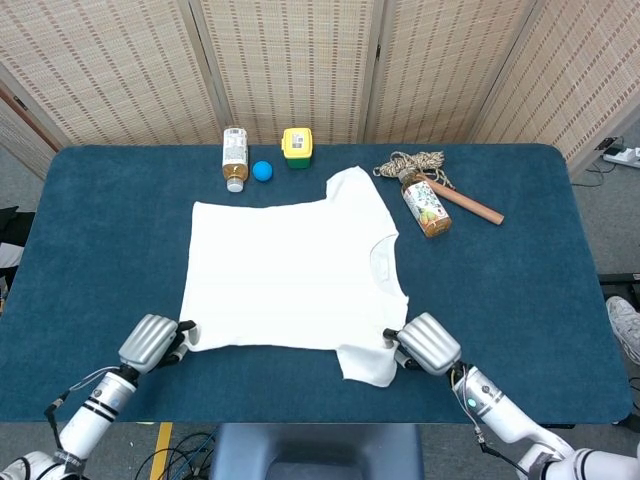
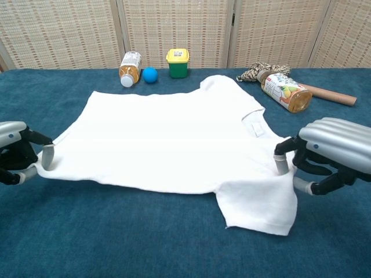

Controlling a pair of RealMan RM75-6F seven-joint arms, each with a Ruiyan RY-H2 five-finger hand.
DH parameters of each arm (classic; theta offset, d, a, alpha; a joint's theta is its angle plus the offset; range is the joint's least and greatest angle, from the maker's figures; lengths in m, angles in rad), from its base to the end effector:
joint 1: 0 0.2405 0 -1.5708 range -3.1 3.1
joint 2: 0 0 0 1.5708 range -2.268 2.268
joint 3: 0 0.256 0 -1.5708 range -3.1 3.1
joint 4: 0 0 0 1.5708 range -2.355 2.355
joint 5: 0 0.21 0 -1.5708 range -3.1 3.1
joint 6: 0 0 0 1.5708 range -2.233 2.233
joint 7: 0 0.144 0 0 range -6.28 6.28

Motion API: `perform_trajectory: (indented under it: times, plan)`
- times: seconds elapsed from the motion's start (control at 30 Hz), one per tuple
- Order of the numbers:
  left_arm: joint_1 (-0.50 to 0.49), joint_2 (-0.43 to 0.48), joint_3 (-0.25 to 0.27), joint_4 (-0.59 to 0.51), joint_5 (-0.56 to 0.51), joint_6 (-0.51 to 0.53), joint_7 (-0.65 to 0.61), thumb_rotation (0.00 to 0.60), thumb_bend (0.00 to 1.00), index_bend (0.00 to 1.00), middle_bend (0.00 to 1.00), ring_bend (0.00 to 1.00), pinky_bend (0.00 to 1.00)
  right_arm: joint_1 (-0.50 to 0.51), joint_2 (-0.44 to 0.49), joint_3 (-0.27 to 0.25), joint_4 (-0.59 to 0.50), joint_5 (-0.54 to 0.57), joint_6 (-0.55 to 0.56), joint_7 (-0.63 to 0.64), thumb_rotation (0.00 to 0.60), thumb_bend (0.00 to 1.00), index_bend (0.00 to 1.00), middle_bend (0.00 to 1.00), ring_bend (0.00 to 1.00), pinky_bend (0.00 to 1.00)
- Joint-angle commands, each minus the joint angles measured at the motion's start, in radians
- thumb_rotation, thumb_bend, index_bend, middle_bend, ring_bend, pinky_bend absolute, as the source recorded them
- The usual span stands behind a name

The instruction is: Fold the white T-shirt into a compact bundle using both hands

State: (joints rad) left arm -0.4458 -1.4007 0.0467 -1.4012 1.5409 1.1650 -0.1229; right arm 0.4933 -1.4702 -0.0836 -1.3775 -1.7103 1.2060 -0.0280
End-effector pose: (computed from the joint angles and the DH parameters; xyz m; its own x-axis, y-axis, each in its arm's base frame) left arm -0.2605 0.2573 0.0278 0.3426 0.3134 0.8856 0.9085 -0.3507 -0.2274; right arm -0.2236 -0.2463 0.0005 0.5010 -0.2112 0.8392 -0.7490 -0.5916 0.2983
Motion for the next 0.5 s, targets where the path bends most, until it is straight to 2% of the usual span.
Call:
perform_trajectory:
  times: [0.03, 0.2, 0.5]
  plan:
    - [0.023, 0.040, 0.019, -0.049, 0.018, 0.029, -0.022, 0.600, 0.58, 0.66, 0.98, 0.88, 0.98, -0.029, 0.054, -0.025, -0.055, -0.019, 0.040, -0.009, 0.600, 0.55, 0.71, 0.93, 0.99, 1.00]
    - [0.050, 0.114, 0.062, -0.114, 0.067, 0.064, -0.081, 0.600, 0.58, 0.66, 0.98, 0.88, 0.98, -0.069, 0.131, -0.054, -0.134, -0.031, 0.083, -0.018, 0.600, 0.55, 0.72, 0.93, 0.99, 1.00]
    - [0.115, 0.212, 0.127, -0.218, 0.122, 0.134, -0.104, 0.600, 0.58, 0.66, 0.98, 0.88, 0.98, -0.128, 0.254, -0.117, -0.255, -0.073, 0.134, -0.002, 0.600, 0.55, 0.73, 0.94, 0.99, 1.00]
